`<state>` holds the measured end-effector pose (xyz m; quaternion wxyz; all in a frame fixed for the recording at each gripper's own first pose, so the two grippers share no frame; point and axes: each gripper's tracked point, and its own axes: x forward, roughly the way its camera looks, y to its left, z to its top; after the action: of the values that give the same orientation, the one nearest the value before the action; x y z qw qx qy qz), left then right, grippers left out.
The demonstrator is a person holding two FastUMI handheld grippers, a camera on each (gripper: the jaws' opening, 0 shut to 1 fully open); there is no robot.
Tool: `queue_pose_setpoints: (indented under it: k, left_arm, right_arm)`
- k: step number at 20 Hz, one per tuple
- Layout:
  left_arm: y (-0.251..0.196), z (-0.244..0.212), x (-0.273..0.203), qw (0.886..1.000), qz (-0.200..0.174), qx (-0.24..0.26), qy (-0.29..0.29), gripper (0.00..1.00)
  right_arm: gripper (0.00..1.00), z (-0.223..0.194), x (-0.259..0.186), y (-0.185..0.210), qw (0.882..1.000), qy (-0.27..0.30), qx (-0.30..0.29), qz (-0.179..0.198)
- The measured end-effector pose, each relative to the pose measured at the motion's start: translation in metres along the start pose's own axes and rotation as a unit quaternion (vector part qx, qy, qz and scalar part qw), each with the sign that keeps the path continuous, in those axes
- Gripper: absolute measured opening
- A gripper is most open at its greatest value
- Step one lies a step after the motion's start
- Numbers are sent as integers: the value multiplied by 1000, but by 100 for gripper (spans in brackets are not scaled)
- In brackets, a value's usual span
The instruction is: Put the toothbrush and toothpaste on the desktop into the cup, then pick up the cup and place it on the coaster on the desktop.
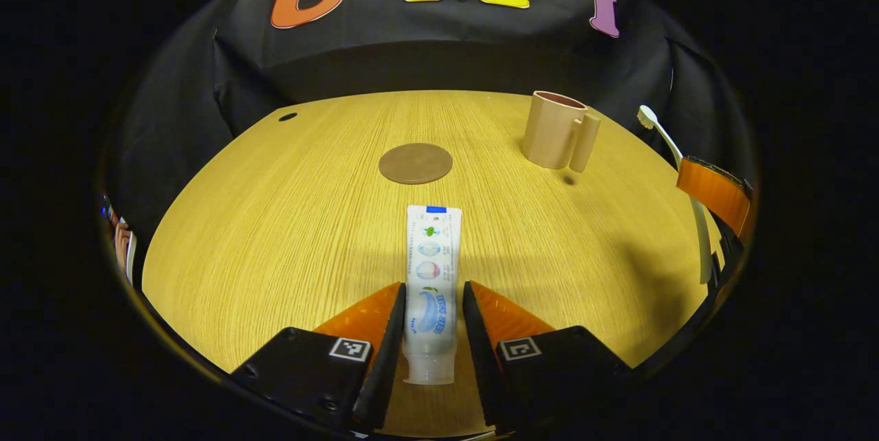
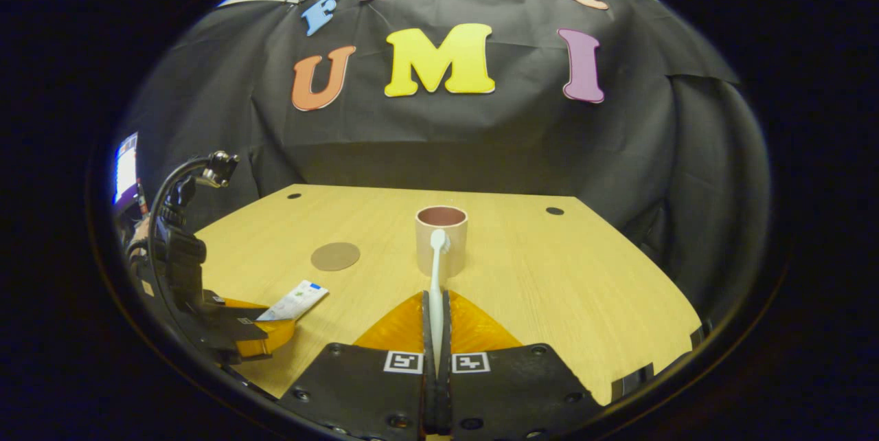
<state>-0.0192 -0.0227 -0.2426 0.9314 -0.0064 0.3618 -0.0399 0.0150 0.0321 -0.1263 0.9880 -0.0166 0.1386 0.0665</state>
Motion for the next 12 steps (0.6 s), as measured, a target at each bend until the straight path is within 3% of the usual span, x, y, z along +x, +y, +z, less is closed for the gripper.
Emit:
queue_pose_setpoints:
  k: [3, 4, 5, 12]
  left_arm:
    - [1, 1, 1, 1000, -5, -10, -12, 45]
    - [-1, 2, 2, 1000, -9, -16, -20, 48]
    - [-2, 5, 1, 999, -12, -19, -33, 43]
    - [-1, 42, -24, 991, 9, -4, -132, 42]
  right_arm:
    - [1, 3, -2, -2, 1000, -4, 1, -3]
    - [1, 5, -3, -3, 1000, -6, 2, -4]
    - [1, 7, -4, -4, 1000, -9, 3, -5]
    - [1, 40, -10, -13, 999, -46, 7, -17]
